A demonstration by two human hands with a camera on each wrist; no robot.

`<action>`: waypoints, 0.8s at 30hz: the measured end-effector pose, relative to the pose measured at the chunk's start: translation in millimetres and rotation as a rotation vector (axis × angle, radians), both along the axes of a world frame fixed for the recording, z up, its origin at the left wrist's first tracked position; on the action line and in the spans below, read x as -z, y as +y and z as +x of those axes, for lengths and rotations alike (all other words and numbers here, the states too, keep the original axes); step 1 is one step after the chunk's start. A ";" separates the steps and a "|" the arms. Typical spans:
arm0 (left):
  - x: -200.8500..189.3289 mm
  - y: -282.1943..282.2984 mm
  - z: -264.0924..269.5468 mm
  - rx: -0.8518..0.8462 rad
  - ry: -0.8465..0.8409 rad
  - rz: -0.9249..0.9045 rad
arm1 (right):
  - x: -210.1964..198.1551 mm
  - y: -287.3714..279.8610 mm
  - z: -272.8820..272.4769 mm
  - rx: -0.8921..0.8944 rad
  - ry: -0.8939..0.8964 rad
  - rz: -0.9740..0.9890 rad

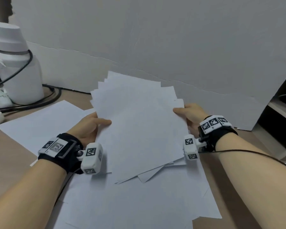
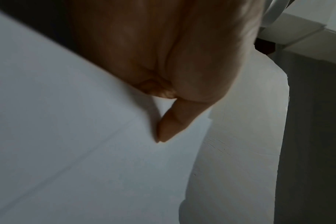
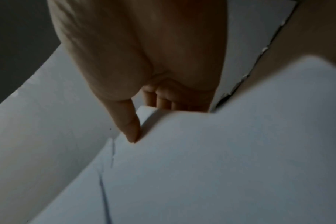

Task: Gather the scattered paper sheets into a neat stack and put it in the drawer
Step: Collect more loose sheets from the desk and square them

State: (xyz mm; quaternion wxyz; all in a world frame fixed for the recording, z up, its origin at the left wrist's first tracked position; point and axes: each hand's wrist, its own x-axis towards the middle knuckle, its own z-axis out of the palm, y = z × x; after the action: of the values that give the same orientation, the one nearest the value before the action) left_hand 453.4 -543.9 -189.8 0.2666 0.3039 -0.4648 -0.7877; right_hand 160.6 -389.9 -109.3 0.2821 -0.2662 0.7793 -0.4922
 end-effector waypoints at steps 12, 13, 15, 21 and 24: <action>-9.0 6.8 0.7 0.050 0.050 0.344 | -66.6 -16.9 44.4 -0.164 0.481 -0.388; -9.4 8.5 1.5 0.071 0.075 0.378 | -71.5 -19.5 46.1 -0.155 0.502 -0.413; -10.3 12.9 1.2 0.115 0.119 0.428 | -83.2 -29.0 51.5 -0.117 0.597 -0.445; -12.4 21.1 -4.4 0.091 0.168 0.437 | -116.3 -53.6 76.1 0.049 0.884 -0.473; -10.5 19.0 -8.4 0.012 0.137 0.382 | -121.4 -54.0 79.7 0.128 0.974 -0.421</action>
State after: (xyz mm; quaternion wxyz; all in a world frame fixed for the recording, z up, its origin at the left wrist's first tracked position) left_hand 445.0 -525.0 -179.3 0.2305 0.2918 -0.2896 -0.8819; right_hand 240.3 -443.9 12.1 -0.2027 -0.4666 0.7189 -0.4737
